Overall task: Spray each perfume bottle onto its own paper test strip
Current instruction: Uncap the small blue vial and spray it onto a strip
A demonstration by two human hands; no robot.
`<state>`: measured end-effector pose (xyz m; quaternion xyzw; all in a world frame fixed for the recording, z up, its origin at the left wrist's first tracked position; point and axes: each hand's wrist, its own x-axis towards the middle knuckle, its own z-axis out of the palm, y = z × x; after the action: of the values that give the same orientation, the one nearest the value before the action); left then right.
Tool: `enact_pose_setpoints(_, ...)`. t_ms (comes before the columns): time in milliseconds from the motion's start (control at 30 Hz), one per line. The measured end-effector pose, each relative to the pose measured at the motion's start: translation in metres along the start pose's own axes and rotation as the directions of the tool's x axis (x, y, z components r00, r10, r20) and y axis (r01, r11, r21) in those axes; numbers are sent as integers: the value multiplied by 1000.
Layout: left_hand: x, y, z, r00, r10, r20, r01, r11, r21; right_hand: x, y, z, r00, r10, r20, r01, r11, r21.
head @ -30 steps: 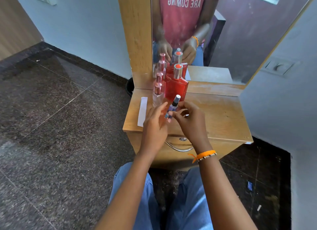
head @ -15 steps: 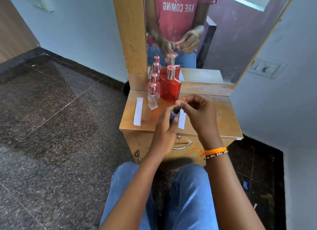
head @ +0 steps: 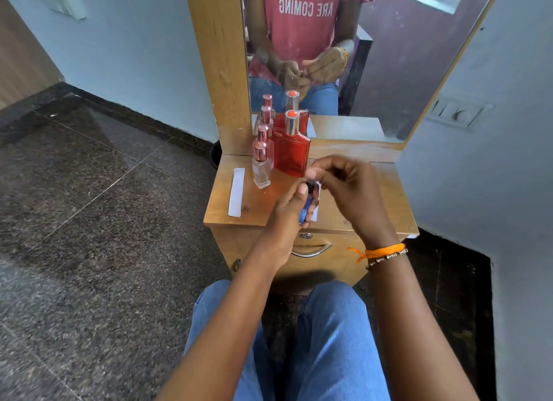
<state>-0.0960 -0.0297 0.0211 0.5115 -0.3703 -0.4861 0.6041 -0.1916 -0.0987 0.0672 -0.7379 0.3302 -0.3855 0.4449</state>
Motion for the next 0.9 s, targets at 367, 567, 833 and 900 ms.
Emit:
enact_pose_setpoints(367, 3, -5, -10, 998, -47, -41, 47, 999, -3, -5, 61, -23, 990, 100, -101, -135, 881, -454)
enact_pose_setpoints(567, 2, -9, -11, 997, 3, -78, 5, 995, 101, -18, 83, -20, 986, 75, -150, -148, 813, -564)
enact_pose_setpoints(833, 13, -12, -3, 995, 78, -67, -69, 989, 132, -38, 59, -12, 976, -66, -205, 2, 954, -301)
enact_pose_setpoints(900, 18, -11, 0, 996, 78, -39, -73, 990, 122, -43, 51, -6, 996, -2, -92, -11, 991, -137)
